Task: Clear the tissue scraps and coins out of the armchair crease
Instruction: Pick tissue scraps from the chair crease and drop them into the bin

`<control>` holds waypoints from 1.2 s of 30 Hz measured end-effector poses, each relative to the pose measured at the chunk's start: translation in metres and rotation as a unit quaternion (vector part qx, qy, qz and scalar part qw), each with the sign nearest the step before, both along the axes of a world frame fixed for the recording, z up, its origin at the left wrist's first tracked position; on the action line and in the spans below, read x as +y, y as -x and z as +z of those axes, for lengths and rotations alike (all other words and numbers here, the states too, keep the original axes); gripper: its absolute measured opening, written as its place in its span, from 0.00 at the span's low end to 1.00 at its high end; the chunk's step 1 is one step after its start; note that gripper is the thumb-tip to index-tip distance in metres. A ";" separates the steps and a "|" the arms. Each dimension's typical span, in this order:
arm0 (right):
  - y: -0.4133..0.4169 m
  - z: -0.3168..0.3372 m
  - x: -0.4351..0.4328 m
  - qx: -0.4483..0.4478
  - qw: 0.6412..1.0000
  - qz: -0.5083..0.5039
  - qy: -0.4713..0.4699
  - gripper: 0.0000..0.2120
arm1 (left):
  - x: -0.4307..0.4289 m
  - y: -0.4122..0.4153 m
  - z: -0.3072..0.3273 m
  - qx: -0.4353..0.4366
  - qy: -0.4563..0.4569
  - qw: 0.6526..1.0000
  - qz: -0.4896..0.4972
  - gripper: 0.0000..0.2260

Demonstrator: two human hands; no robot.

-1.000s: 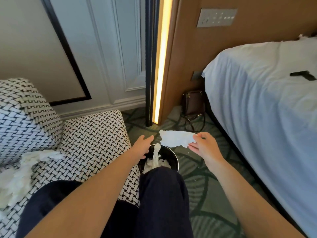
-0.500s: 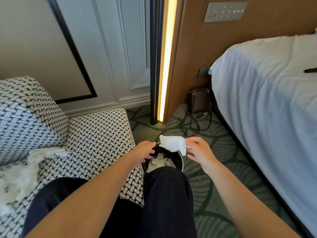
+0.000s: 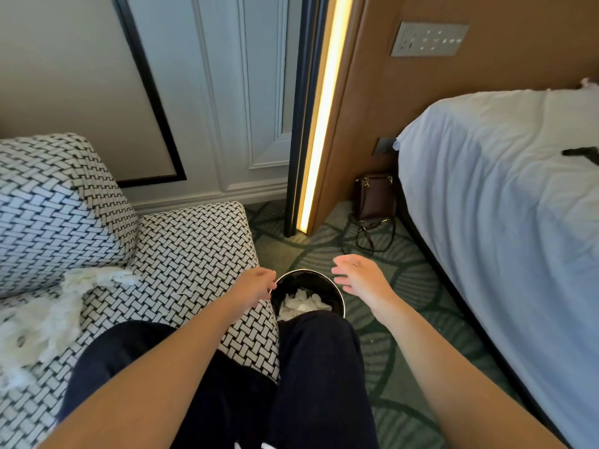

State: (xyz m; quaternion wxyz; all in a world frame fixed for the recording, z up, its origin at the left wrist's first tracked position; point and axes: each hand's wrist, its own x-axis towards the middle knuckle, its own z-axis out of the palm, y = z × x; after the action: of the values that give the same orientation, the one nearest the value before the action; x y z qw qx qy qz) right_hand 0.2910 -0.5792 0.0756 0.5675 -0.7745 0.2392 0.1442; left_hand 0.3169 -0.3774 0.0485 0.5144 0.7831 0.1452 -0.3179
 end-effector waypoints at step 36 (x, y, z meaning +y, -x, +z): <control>0.019 -0.049 0.424 -0.082 0.809 0.541 0.215 0.21 | 0.348 0.158 -0.028 -0.050 0.024 0.908 0.414 0.11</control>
State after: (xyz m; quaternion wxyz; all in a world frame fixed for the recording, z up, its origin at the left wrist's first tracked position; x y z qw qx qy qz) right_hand 0.2721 -0.1551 0.0270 0.2340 -0.8899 -0.2407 0.3089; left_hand 0.1589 -0.0294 0.0207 0.6255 0.6545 0.4228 -0.0396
